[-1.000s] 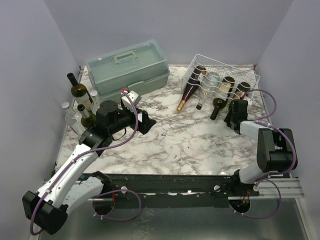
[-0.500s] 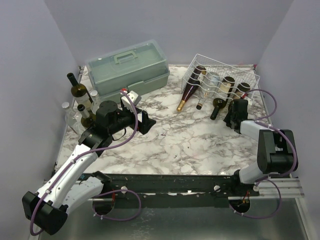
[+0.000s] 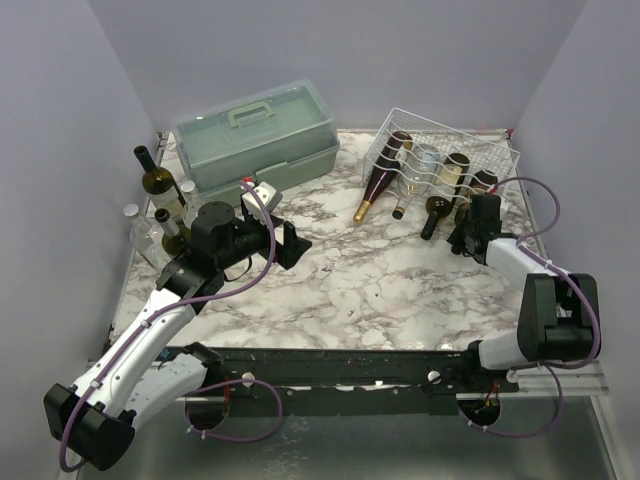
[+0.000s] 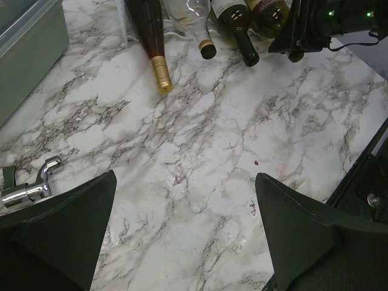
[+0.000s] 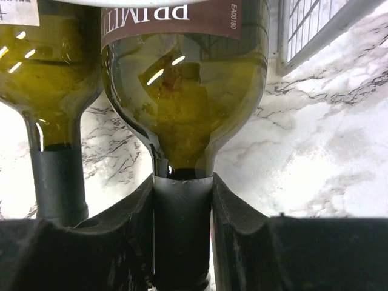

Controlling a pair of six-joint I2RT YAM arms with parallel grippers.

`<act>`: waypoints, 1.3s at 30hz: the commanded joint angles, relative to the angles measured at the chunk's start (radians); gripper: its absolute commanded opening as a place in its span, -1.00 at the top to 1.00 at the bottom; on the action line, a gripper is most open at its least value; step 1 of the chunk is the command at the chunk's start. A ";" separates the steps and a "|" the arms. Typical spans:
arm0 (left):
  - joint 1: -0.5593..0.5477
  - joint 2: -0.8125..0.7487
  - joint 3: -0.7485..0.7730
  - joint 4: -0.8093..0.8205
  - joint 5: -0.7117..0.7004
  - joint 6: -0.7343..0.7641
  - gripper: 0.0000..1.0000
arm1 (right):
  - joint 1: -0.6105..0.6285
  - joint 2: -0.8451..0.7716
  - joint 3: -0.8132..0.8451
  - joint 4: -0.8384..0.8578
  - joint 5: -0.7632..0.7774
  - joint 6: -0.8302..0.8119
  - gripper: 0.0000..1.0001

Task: Take the wine bottle off the wine rack
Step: Pick up the wine bottle from the wine rack.

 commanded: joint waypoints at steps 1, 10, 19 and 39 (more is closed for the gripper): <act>-0.005 -0.006 0.006 0.001 -0.016 0.014 -0.97 | 0.004 -0.044 0.044 -0.103 -0.049 0.024 0.99; -0.005 -0.002 0.005 -0.001 -0.022 0.015 -0.97 | 0.005 -0.158 0.030 -0.149 -0.030 0.004 0.99; -0.005 -0.004 0.005 -0.002 -0.026 0.017 -0.97 | 0.005 -0.211 -0.029 -0.166 -0.100 0.015 0.99; -0.005 -0.001 0.003 -0.007 -0.044 0.028 -0.97 | 0.005 -0.312 -0.163 -0.148 -0.349 -0.035 0.99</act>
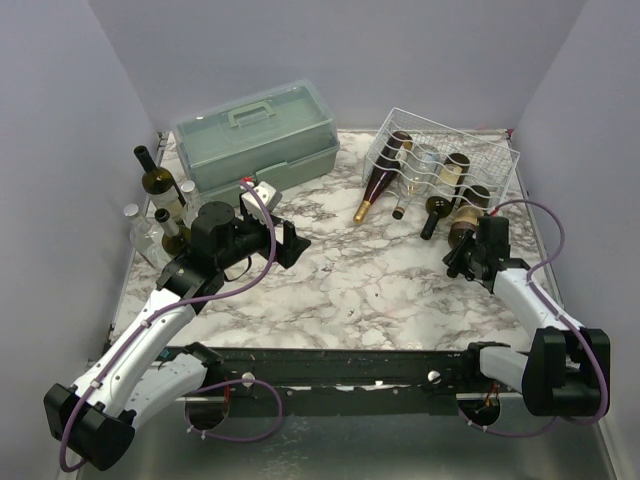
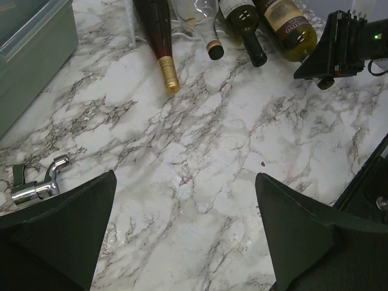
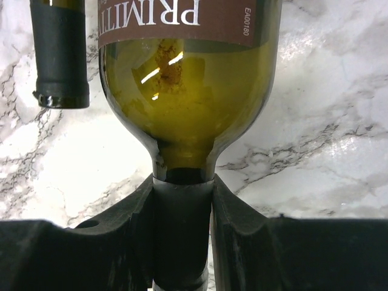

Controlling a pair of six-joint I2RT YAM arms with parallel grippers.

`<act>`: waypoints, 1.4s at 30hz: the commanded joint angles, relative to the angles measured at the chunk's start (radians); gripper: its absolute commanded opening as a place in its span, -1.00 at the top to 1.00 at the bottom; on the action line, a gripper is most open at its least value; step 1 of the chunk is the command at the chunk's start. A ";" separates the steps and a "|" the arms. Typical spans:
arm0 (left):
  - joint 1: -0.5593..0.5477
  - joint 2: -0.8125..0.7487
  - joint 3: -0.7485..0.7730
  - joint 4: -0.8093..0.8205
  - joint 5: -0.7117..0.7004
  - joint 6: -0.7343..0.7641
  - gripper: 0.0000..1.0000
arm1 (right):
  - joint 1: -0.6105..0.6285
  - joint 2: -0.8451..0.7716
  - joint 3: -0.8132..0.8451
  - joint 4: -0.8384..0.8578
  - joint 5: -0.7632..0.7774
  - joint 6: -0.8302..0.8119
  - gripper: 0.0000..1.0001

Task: Take the wine bottle off the wine rack
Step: Pick up the wine bottle from the wine rack.

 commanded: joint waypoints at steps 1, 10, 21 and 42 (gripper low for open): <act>-0.005 -0.001 0.003 -0.006 -0.023 0.017 -0.97 | 0.011 -0.032 -0.008 0.007 -0.173 -0.046 0.99; -0.005 0.000 0.003 -0.009 -0.036 0.025 -0.97 | 0.005 -0.019 0.023 -0.107 -0.194 0.099 0.99; -0.005 0.014 0.002 -0.016 -0.054 0.039 -0.97 | 0.001 0.000 0.131 -0.324 -0.036 0.195 0.99; -0.005 0.037 0.003 -0.015 -0.033 0.052 -0.97 | 0.002 -0.166 0.161 -0.525 -0.170 0.240 1.00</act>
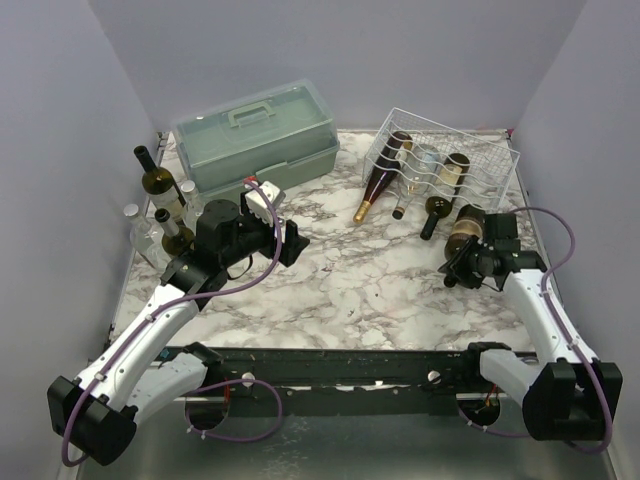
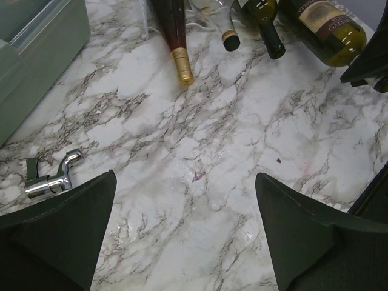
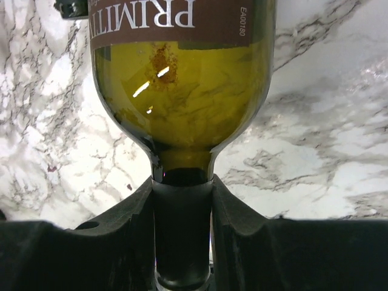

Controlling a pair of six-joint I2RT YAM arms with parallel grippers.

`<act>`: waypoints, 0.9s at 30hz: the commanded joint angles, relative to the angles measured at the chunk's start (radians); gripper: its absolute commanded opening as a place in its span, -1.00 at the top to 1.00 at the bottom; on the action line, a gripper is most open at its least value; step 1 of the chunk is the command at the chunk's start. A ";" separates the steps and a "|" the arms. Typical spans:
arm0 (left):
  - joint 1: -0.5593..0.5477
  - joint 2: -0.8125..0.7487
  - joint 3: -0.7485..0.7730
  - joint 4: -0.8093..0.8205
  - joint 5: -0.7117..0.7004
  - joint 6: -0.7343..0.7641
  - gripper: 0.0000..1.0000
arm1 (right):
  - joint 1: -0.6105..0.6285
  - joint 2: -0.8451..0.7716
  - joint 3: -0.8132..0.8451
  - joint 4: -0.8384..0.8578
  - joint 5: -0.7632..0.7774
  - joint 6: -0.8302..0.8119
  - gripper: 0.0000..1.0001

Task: Take the wine bottle off the wine rack
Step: Pick up the wine bottle from the wine rack.

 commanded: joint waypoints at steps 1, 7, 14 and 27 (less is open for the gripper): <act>-0.005 0.002 0.003 -0.011 0.008 0.018 -0.97 | 0.002 -0.056 0.013 -0.081 -0.068 0.050 1.00; -0.005 0.006 0.002 -0.009 0.017 0.018 -0.97 | 0.004 -0.083 0.025 -0.129 -0.137 0.097 0.99; -0.005 -0.002 -0.005 0.003 0.049 0.026 -0.97 | 0.004 -0.147 0.045 -0.182 -0.219 0.164 0.99; -0.054 -0.077 -0.155 0.234 0.243 0.116 -0.98 | 0.004 -0.174 0.153 -0.237 -0.382 0.323 0.99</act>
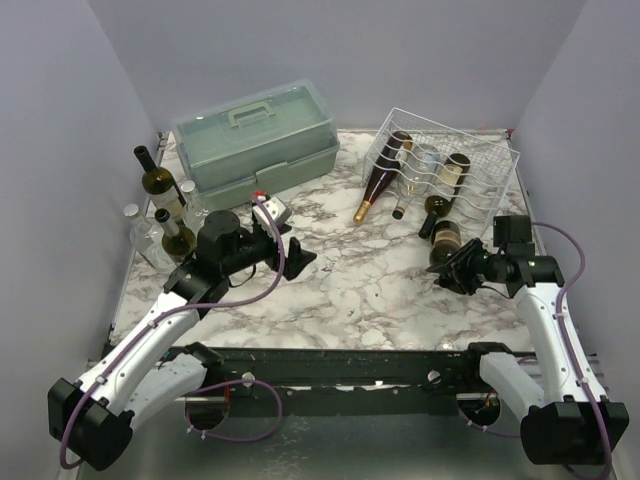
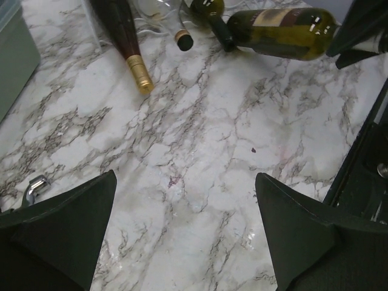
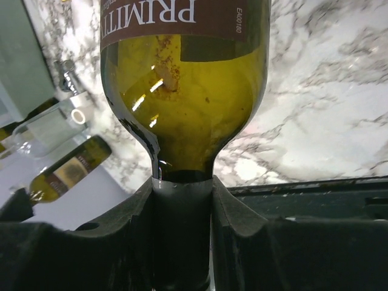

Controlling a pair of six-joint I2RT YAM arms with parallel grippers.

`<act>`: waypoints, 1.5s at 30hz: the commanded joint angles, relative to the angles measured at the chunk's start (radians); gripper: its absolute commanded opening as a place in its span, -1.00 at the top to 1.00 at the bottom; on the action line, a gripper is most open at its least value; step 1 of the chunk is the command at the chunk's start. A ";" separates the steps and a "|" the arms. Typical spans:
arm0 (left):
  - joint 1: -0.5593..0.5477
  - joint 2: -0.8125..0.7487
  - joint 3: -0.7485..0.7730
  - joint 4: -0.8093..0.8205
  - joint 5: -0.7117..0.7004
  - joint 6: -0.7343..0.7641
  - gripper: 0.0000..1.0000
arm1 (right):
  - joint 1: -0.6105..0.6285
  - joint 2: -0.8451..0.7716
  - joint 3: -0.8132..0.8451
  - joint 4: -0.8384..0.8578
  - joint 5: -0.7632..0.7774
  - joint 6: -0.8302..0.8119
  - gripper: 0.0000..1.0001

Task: Take the wine bottle off the wine rack
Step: Pick up the wine bottle from the wine rack, then place the wine bottle at the center of the board.

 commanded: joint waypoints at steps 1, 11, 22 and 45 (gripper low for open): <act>-0.064 -0.068 -0.116 0.198 0.124 0.096 -0.98 | 0.004 -0.029 0.053 0.004 -0.136 0.096 0.99; -0.347 -0.049 -0.221 0.369 0.036 0.278 -0.97 | 0.005 -0.053 0.107 -0.033 -0.258 0.168 0.99; -0.566 0.212 -0.166 0.692 -0.123 0.453 -0.97 | 0.010 -0.062 0.174 -0.066 -0.303 0.246 0.99; -0.720 0.957 0.075 1.507 -0.471 0.440 -0.97 | 0.015 -0.099 0.132 -0.064 -0.381 0.338 0.99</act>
